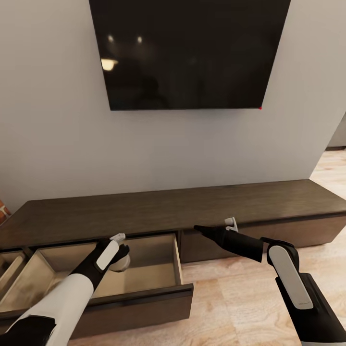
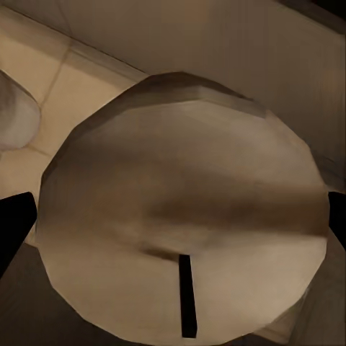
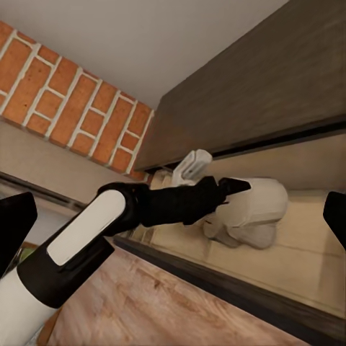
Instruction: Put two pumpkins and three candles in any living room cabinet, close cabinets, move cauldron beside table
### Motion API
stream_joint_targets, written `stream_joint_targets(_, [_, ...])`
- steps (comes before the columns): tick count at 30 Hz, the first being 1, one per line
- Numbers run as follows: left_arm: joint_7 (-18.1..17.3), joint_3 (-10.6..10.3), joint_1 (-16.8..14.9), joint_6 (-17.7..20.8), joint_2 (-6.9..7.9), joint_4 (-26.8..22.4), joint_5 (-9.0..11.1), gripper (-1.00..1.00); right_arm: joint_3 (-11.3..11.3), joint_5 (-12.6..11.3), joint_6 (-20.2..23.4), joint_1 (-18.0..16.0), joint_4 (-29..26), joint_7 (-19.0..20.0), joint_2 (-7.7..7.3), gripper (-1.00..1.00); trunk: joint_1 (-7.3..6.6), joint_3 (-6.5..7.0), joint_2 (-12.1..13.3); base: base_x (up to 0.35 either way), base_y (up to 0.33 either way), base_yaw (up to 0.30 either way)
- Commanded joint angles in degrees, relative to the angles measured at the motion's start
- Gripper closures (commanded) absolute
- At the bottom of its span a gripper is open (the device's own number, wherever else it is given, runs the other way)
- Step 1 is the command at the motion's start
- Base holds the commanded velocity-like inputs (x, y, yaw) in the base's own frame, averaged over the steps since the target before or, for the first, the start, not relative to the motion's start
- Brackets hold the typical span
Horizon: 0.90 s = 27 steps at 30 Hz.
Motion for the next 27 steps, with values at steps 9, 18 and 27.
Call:
stream_joint_targets(9, [0.5,-2.1,0.0,-0.6,-0.05,0.2,0.2,1.00,0.1,0.6,0.1,0.0,0.0,0.6,-0.02,-1.00,1.97,-1.67,-3.6,0.000,0.000,0.000])
stream_joint_targets(18, [0.6,-2.2,0.0,0.2,-0.05,0.4,0.0,1.00,0.1,0.6,0.1,0.0,-0.1,0.6,-0.01,-1.00,3.95,-3.29,-7.3,0.000,0.000,0.000])
stream_joint_targets(27, [0.7,-1.9,-0.2,8.5,-0.24,0.5,0.2,1.00,0.1,0.6,0.1,-0.1,-0.1,0.5,0.06,-1.00,5.92,-4.90,-10.9,0.000,0.000,0.000])
